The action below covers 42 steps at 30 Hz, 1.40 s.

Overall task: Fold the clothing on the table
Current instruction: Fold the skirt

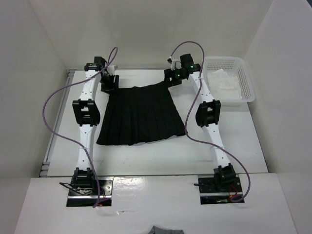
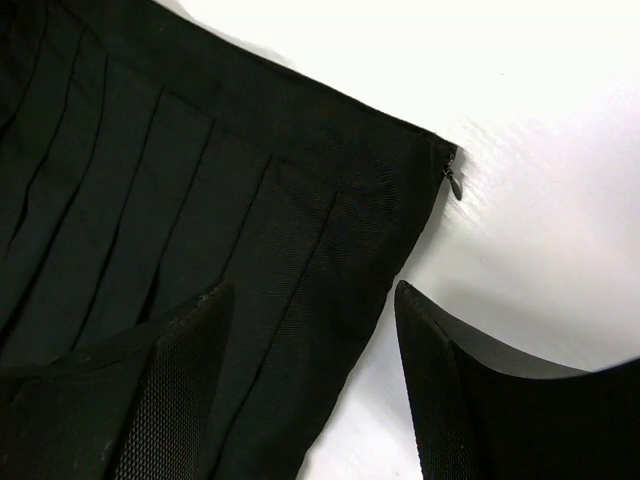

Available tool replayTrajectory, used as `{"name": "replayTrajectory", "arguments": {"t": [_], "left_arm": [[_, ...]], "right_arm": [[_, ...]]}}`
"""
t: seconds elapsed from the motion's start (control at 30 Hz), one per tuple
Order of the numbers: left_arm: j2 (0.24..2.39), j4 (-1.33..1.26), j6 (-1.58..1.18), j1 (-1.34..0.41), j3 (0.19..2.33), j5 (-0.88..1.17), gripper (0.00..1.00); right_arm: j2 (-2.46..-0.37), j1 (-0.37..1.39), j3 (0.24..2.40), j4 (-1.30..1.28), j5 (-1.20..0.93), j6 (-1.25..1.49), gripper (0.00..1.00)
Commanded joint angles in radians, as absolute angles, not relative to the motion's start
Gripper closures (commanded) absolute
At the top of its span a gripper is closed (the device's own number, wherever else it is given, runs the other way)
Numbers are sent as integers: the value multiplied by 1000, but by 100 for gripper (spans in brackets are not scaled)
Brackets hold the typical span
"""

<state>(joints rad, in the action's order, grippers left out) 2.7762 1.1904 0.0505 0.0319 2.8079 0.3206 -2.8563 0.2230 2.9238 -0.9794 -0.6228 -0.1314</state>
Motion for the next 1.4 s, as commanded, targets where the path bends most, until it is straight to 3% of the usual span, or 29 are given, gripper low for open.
{"name": "replayTrajectory", "arguments": {"t": [0.0,0.4,0.67,1.37], "left_arm": [[2692,1197,40,43,2804,244,34],[2623,1170,29,43,2793,115,34],[2761,1180,29,43,2849,149,34],[2818,1180,48,61,2878,253,34]], "right_arm": [[-2890,232,2982,-948,-678,-127,30],[-2899,222,3000,-922,-675,-109,30],[-2899,222,2991,-910,-675,-100,30],[-2928,222,3071,-821,-583,52,5]]}}
